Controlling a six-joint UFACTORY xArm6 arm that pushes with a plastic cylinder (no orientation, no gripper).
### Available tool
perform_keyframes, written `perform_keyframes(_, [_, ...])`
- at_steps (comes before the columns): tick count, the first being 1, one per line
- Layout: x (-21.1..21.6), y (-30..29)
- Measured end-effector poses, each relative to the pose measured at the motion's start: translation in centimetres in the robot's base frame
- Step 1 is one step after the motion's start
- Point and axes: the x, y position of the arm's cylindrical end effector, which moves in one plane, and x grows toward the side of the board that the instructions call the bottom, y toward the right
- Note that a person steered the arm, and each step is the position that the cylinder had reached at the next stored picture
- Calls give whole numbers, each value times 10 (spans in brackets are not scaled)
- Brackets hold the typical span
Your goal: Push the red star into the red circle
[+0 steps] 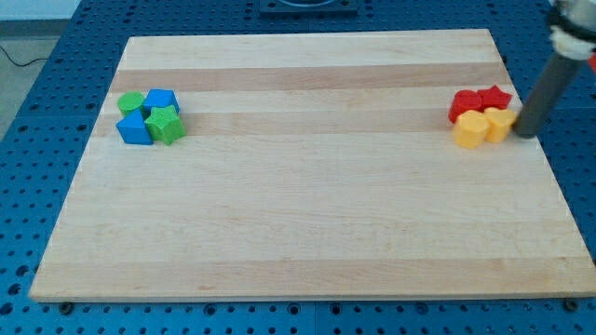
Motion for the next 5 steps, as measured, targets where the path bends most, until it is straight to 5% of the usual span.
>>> perform_keyframes(2, [11,-110])
perform_keyframes(5, [40,-51])
